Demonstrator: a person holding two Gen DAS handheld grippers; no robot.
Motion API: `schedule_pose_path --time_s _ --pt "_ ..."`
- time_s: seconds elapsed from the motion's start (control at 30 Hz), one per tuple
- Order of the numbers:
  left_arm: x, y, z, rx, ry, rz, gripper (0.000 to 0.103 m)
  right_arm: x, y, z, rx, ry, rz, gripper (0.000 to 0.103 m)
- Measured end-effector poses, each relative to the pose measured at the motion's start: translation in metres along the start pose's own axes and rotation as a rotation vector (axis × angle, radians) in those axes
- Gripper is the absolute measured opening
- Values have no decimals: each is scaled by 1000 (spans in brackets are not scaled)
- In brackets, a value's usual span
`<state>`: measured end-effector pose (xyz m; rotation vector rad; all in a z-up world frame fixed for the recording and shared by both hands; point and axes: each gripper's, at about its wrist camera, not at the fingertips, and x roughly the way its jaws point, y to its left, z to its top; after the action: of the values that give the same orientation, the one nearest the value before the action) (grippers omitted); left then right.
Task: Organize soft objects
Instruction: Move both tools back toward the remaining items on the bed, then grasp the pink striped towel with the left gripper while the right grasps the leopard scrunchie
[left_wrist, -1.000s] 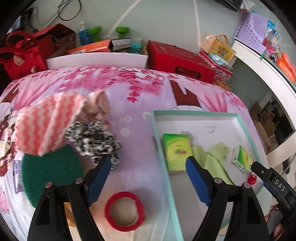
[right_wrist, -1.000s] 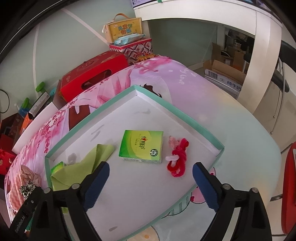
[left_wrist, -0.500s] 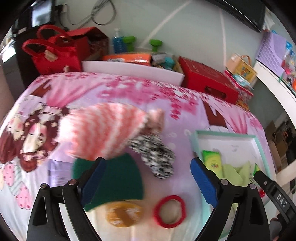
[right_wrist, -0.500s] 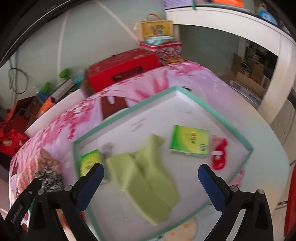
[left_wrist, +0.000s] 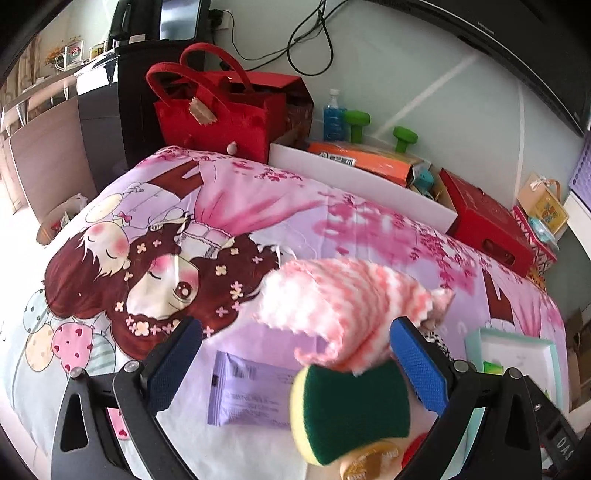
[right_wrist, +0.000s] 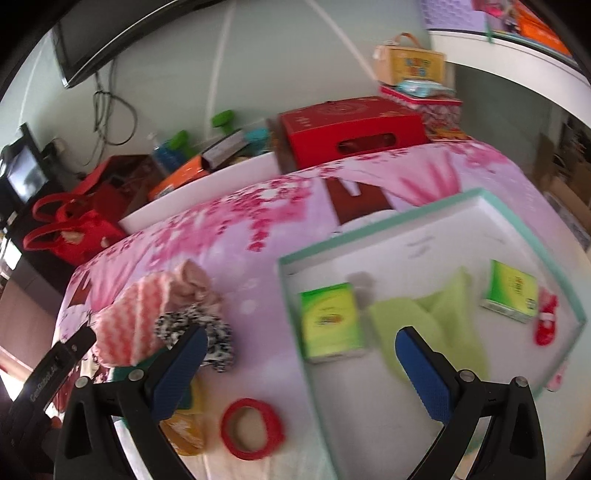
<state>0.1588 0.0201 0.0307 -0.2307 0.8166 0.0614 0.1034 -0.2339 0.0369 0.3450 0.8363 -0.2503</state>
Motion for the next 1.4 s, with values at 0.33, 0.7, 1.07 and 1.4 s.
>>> schedule_pose_path --time_s 0.33,0.7,1.07,1.4 --pt "15 7 11 3 24 -19 102 30 36 -2 -79 -13 85 103" --pt "30 -2 16 31 55 1 101 44 60 -10 -156 -34 115 103" --pt "50 -11 13 5 134 -59 100 54 73 -17 -195 -28 112 93" --pt "68 -8 2 -55 185 -130 66 73 67 -24 -138 30 159 74"
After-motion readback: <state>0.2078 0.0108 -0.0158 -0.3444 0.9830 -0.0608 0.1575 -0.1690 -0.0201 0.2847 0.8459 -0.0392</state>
